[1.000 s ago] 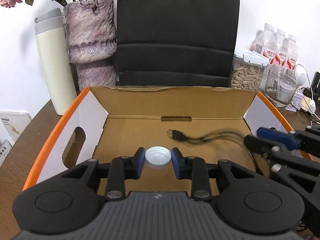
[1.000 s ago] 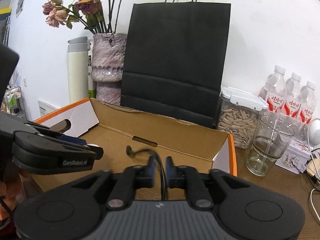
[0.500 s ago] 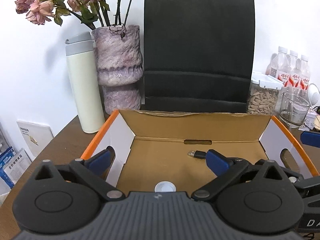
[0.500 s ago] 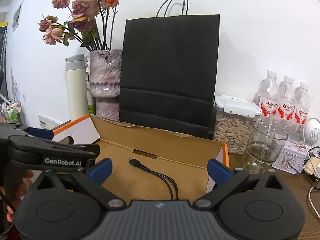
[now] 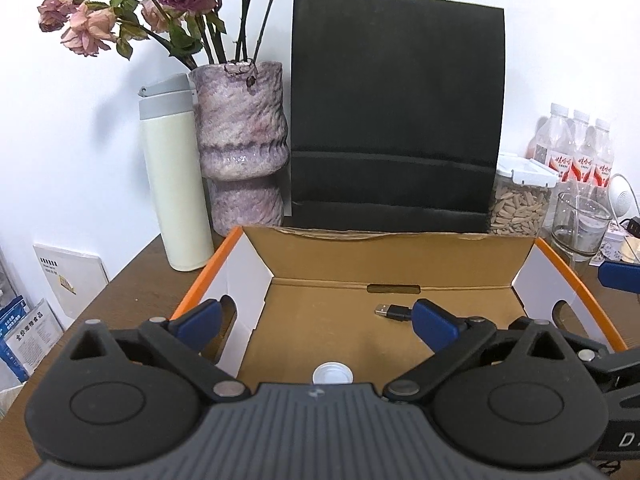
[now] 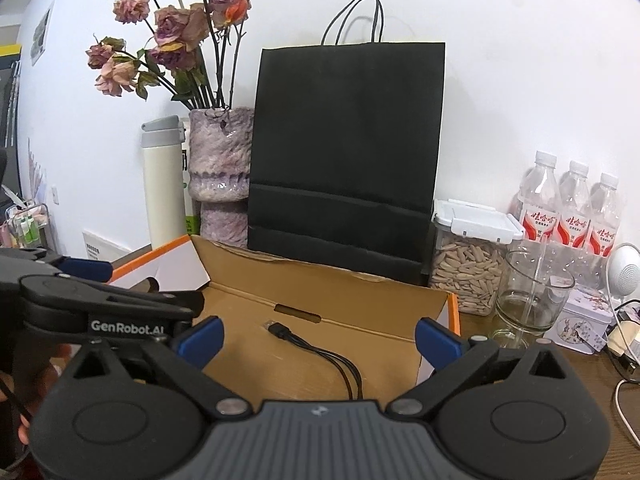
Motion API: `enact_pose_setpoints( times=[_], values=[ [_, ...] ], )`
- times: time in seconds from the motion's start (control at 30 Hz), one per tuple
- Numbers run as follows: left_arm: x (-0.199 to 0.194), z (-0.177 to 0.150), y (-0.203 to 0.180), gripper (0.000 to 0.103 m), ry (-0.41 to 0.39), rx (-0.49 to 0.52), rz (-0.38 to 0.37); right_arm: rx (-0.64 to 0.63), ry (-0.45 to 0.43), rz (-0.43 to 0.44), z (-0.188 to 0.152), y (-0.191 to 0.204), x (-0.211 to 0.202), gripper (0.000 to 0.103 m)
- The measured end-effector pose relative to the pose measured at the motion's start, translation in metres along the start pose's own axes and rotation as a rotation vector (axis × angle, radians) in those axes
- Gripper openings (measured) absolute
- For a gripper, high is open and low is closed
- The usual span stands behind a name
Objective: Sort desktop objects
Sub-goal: 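Open the left gripper to drop the white cap into the box, then move the left gripper to the white tissue while the right gripper reaches the plush toy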
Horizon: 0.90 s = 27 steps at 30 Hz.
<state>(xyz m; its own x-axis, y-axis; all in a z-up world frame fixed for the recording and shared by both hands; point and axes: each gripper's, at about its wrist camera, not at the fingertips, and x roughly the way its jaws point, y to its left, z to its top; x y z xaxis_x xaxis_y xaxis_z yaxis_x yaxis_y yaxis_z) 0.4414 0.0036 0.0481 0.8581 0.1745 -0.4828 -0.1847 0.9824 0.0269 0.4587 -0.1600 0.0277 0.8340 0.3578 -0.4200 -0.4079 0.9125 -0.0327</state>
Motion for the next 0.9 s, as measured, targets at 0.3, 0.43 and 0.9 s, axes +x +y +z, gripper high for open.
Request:
enact_pose_setpoints(
  times=[0.3, 0.43, 0.9],
  values=[
    [-0.022, 0.004, 0.011, 0.103, -0.029, -0.014, -0.01, -0.013, -0.039, -0.021, -0.001, 0.007, -0.023, 0.102],
    [-0.039, 0.002, 0.018, 0.103, -0.056, -0.03, -0.031, -0.003, -0.055, -0.036, -0.004, 0.009, -0.039, 0.102],
    [-0.106, -0.02, 0.052, 0.103, -0.124, -0.062, -0.069, 0.056, -0.098, -0.08, -0.019, 0.019, -0.106, 0.103]
  ],
)
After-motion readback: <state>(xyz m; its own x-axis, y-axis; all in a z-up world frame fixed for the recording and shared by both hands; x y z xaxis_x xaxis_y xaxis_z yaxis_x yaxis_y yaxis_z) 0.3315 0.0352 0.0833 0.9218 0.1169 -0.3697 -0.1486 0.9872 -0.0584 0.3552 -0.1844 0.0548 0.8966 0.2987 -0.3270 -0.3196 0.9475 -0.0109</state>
